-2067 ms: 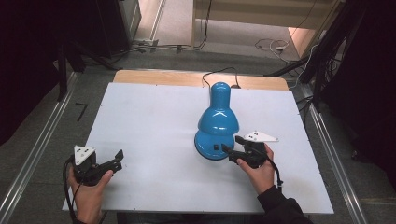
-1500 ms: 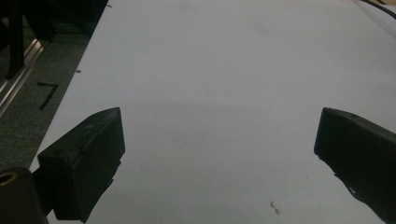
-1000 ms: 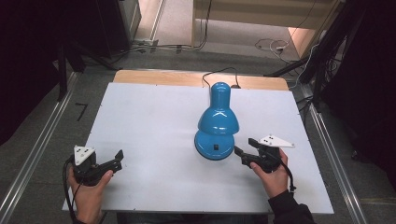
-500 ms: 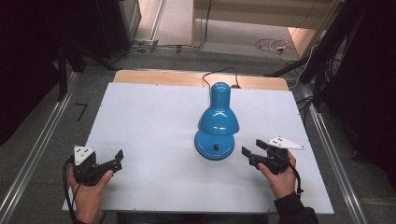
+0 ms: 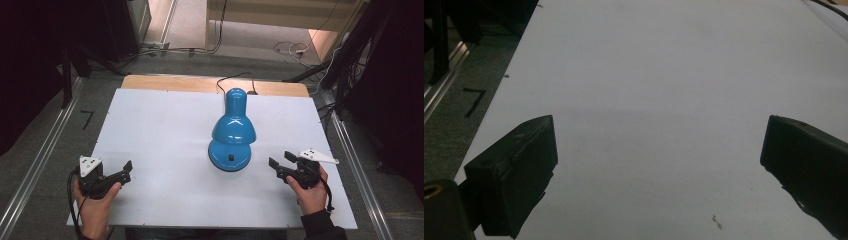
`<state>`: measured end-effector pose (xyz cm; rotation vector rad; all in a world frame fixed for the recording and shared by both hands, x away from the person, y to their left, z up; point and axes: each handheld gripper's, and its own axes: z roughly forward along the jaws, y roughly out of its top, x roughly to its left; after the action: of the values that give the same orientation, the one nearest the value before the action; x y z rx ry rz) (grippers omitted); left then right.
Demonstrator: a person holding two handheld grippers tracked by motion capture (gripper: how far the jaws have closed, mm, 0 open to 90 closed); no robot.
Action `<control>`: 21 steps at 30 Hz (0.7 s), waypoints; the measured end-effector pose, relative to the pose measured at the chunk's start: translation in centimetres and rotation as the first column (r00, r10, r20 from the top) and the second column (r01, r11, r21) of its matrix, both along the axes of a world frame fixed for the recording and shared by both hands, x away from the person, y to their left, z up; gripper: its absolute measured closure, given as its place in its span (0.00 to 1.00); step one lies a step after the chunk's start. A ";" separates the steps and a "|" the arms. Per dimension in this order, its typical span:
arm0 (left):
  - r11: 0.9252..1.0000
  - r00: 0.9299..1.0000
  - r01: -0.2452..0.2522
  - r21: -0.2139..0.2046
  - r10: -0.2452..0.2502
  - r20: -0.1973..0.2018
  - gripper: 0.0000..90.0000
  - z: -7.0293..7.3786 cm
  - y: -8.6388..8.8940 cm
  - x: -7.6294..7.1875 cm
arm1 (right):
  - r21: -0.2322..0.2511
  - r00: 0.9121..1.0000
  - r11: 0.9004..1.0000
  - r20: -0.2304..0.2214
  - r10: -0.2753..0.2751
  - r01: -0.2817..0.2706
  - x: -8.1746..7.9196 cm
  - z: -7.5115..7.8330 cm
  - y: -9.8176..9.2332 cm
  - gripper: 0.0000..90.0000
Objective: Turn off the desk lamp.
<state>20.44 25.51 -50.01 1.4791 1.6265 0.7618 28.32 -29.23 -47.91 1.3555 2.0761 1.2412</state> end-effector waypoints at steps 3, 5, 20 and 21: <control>1.000 1.000 0.001 0.000 -0.001 0.000 0.02 0.0 0.0 0.0 | 0.003 1.000 1.000 0.004 -0.014 0.014 -0.1 0.1 -0.5 0.30; 1.000 1.000 0.001 -0.001 -0.001 0.000 0.02 0.0 0.0 0.0 | 0.003 1.000 1.000 0.006 -0.023 0.023 -0.2 0.1 -0.9 0.30; 1.000 1.000 0.003 -0.001 -0.003 -0.002 0.02 0.0 -0.1 0.0 | 0.000 0.995 0.995 0.003 -0.102 0.102 -1.0 0.2 -3.6 0.30; 1.000 1.000 0.004 -0.001 -0.004 -0.002 0.02 0.0 -0.1 0.0 | -0.001 0.994 0.994 -0.002 -0.106 0.106 -1.1 0.1 -3.7 0.30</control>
<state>20.49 25.43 -50.04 1.4825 1.6250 0.7576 27.23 -32.95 -47.78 1.4467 1.9785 1.1952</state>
